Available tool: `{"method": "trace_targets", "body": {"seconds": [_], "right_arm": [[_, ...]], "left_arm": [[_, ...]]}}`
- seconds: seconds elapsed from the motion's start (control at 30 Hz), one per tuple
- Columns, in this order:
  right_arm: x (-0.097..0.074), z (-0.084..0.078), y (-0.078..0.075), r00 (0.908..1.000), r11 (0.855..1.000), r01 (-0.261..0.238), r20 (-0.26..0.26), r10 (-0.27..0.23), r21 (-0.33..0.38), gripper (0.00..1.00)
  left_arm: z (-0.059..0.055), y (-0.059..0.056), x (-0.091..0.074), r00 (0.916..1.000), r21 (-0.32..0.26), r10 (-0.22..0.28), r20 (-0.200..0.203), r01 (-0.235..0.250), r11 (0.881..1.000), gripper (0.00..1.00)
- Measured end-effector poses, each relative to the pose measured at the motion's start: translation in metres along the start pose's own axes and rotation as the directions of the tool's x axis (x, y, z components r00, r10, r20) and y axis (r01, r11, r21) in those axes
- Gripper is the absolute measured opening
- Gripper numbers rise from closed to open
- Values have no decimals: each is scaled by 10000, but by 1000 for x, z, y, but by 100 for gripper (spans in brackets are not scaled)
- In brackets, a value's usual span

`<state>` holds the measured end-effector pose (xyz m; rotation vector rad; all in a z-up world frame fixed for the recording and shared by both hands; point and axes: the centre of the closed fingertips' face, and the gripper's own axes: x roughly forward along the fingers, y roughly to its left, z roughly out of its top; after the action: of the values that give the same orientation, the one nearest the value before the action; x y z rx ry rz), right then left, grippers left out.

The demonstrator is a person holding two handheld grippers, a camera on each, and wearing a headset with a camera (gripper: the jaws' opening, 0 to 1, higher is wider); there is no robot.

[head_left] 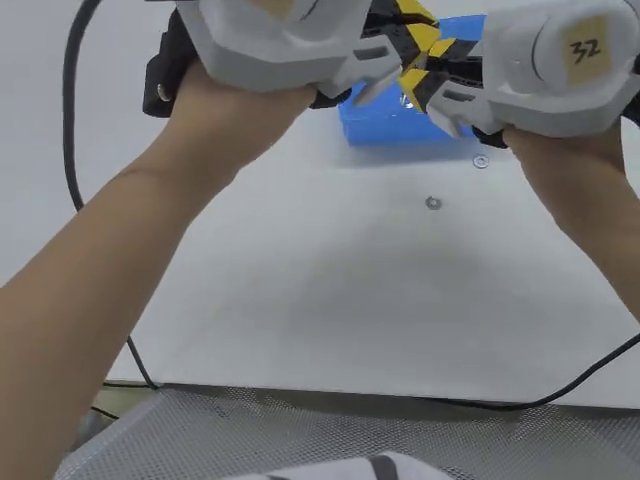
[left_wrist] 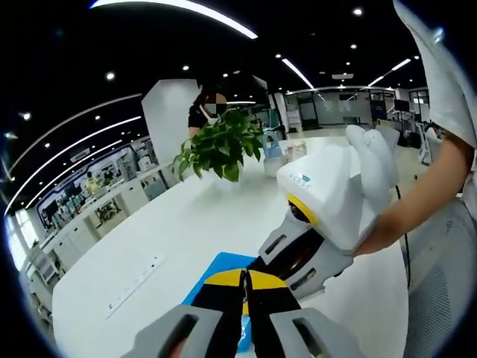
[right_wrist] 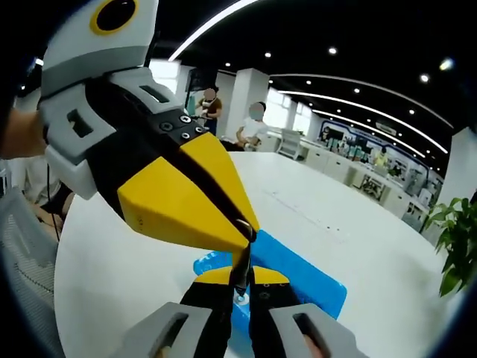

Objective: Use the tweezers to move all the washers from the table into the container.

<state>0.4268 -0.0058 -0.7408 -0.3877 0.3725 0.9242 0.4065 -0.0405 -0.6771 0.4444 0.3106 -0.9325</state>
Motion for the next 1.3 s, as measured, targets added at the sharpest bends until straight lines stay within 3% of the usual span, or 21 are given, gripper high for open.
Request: {"method": "trace_targets", "body": {"seconds": [0.33,0.9,1.03,1.3], "right_arm": [[23,-25,-5,9989,9993,-37,-460,54,361,3],[33,-26,-8,9983,9964,-50,-574,99,847,4],[24,-19,-8,9991,9975,4,-430,26,713,4],[-18,12,1,9984,9962,308,440,-345,815,4]], "left_arm": [[-25,7,18,9995,-353,7,-317,-19,9994,0],[-29,14,22,9992,-465,27,-393,-45,9989,0],[-21,10,14,9995,-366,28,-326,-39,9993,0],[18,-8,-13,9992,-113,-55,401,59,9999,0]]}}
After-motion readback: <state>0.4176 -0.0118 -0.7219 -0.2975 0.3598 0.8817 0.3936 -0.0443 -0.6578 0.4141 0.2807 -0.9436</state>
